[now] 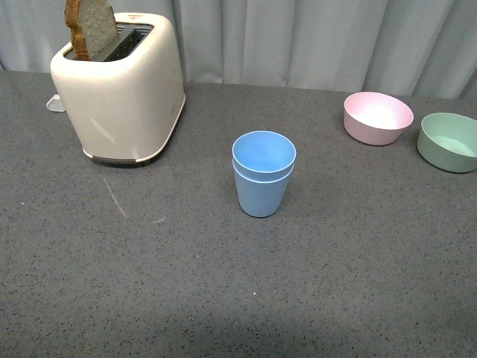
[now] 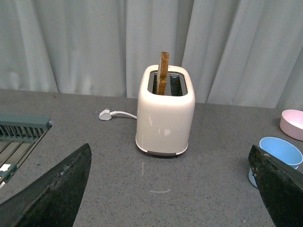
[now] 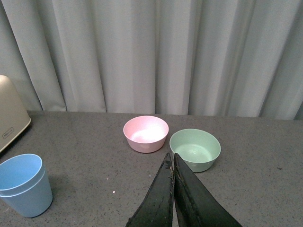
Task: Stack blue cups with both arms
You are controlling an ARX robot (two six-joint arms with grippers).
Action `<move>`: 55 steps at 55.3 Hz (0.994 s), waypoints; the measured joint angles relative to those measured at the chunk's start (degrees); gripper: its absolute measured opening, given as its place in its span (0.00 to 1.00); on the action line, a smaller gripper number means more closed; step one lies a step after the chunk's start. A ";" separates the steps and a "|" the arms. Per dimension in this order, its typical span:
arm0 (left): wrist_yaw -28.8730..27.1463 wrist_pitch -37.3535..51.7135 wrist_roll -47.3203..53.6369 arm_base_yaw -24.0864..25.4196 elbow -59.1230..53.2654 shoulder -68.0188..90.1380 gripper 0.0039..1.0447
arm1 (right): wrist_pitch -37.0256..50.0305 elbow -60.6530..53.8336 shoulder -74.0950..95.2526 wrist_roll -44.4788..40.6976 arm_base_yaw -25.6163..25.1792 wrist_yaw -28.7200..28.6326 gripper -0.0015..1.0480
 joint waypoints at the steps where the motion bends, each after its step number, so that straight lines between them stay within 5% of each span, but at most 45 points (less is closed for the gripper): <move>1: 0.00 0.00 0.00 -0.02 0.00 0.00 0.94 | -1.16 -0.13 -1.31 0.00 0.00 0.02 0.01; 55: 0.00 0.00 0.00 -0.02 0.00 0.00 0.94 | -29.51 -0.63 -31.28 0.00 0.00 -0.02 0.01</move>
